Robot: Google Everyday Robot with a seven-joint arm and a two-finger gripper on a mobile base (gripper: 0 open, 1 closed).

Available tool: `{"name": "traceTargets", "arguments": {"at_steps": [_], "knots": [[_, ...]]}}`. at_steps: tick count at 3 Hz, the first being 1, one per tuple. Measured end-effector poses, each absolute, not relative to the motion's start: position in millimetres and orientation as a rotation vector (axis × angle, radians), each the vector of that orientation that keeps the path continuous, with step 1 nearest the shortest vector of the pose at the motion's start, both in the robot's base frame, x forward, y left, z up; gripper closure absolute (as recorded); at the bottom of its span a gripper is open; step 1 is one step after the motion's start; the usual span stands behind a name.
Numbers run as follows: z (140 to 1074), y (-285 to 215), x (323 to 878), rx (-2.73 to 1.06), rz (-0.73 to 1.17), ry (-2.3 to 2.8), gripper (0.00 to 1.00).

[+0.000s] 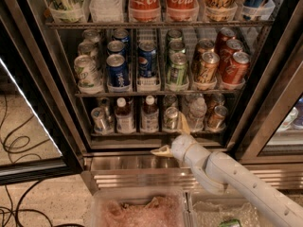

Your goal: Pick 7up can from bottom shelf of fridge

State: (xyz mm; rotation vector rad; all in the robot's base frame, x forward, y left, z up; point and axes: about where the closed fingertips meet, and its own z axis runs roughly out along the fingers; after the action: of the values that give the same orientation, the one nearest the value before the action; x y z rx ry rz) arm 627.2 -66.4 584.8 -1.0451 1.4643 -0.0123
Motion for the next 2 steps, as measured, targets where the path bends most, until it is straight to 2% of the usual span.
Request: {"name": "traceTargets", "arguments": {"at_steps": [2], "knots": [[589.0,-75.6,605.6,-0.947,0.046,1.474,0.0]]}}
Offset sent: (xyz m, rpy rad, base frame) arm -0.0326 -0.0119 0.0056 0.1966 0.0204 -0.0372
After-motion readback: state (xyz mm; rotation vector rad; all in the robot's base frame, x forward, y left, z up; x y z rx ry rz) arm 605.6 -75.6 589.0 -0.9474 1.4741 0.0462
